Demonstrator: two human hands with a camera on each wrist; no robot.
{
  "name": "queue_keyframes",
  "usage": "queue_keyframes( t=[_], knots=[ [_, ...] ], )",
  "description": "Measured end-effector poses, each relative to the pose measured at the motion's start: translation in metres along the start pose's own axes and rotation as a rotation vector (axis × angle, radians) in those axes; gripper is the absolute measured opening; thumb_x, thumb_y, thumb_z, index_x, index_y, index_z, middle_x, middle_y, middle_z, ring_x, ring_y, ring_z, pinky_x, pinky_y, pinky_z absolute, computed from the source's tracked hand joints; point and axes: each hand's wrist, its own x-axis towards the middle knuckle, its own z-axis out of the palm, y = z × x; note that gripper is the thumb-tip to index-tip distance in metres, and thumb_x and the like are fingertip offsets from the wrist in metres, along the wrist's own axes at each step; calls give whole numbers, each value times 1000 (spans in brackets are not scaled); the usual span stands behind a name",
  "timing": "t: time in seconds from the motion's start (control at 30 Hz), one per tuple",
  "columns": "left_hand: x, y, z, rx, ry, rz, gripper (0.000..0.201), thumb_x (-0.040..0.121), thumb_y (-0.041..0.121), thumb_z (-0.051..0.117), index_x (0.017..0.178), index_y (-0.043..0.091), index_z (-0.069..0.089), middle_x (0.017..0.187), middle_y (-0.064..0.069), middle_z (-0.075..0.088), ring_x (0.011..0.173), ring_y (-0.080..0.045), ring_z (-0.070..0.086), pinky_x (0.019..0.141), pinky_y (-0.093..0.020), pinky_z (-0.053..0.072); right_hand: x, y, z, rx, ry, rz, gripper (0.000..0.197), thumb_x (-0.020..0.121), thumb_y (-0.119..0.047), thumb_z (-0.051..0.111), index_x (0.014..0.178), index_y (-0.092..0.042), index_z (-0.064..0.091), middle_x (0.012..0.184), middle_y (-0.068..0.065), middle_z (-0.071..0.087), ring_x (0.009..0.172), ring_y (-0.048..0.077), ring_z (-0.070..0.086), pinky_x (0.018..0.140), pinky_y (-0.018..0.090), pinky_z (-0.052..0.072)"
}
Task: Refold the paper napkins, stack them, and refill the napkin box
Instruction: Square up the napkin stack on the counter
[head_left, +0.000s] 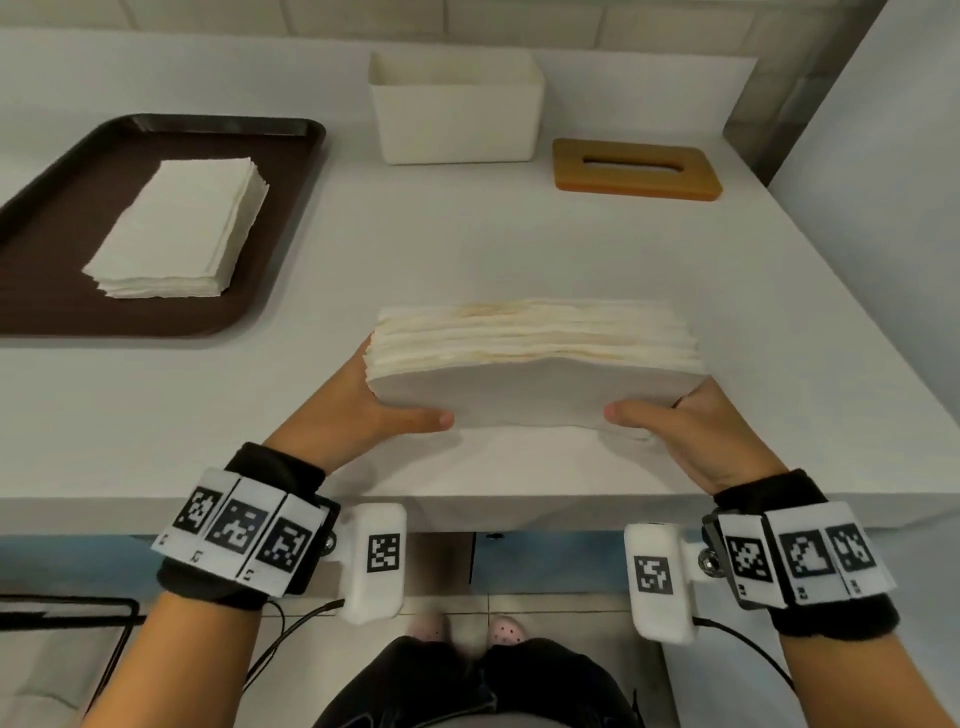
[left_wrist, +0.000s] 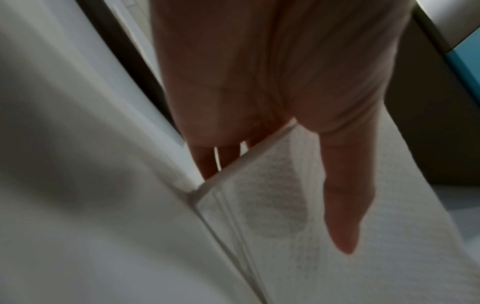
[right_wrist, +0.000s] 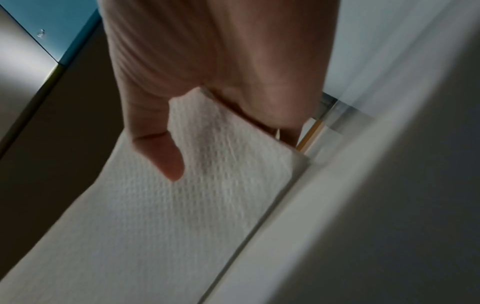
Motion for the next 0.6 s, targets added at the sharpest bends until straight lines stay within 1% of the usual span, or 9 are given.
queue_keyframes(
  t=[0.07, 0.1, 0.17, 0.23, 0.3, 0.4, 0.47, 0.53, 0.6],
  knots=[
    [-2, 3, 2, 45, -13, 30, 54, 74, -5, 72, 109, 34, 58, 95, 34, 66, 94, 19, 58, 76, 2, 42, -3, 3, 4, -37, 43, -31, 47, 72, 7, 69, 117, -5, 60, 89, -6, 71, 81, 0, 66, 74, 9, 52],
    [-3, 3, 2, 49, -12, 38, 52, 74, -5, 71, 106, 33, 59, 96, 31, 68, 94, 18, 59, 77, 1, 43, -4, 4, 5, -42, 53, -47, 42, 73, 9, 67, 112, -5, 63, 81, -11, 71, 76, -3, 66, 69, 6, 50],
    [-5, 3, 1, 27, 20, 48, 51, 74, -4, 72, 111, 28, 61, 107, 23, 66, 99, 15, 59, 81, 0, 44, -4, 4, 9, -26, 66, -59, 35, 73, 12, 64, 104, -4, 65, 69, -15, 71, 69, -2, 65, 68, 11, 50],
    [-7, 5, 0, 8, 45, 73, 52, 73, -3, 73, 119, 19, 61, 117, 17, 63, 104, 12, 58, 85, -2, 43, -4, 3, 10, 6, 77, -71, 31, 73, 15, 62, 95, -6, 66, 65, -15, 71, 67, 0, 65, 70, 16, 52],
    [-10, 6, -2, 13, 70, 89, 53, 73, -2, 73, 121, 17, 61, 117, 16, 63, 102, 13, 59, 82, -2, 44, -6, 0, 11, 48, 63, -106, 31, 70, 11, 65, 97, -6, 65, 68, -13, 71, 71, 2, 66, 71, 15, 53],
    [-17, 3, -3, -12, 94, 72, 58, 71, 1, 75, 123, 20, 57, 116, 15, 63, 103, 11, 59, 81, -1, 45, -6, 2, 11, 95, 29, -121, 68, 50, -11, 70, 117, -8, 54, 95, 3, 68, 88, 14, 64, 77, 23, 52],
    [-20, 0, -1, -23, 94, 32, 58, 71, 2, 75, 118, 30, 55, 111, 17, 64, 97, 14, 59, 76, 0, 45, -6, 5, 13, 78, 20, -107, 74, 52, -9, 65, 124, -8, 46, 109, 13, 61, 94, 20, 60, 78, 27, 50],
    [-22, -1, 1, -28, 94, 3, 54, 72, 2, 74, 106, 39, 54, 97, 23, 65, 85, 20, 59, 68, 1, 45, -7, 6, 13, 77, -9, -105, 75, 55, -7, 62, 127, -8, 43, 109, 12, 60, 95, 19, 59, 76, 25, 48],
    [-24, -1, 2, -43, 82, -5, 53, 73, 0, 73, 103, 40, 53, 87, 30, 68, 82, 21, 59, 64, 2, 45, -6, 6, 11, 130, -12, -116, 70, 58, 0, 63, 122, -16, 40, 101, 1, 58, 89, 10, 58, 72, 20, 49]
  ],
)
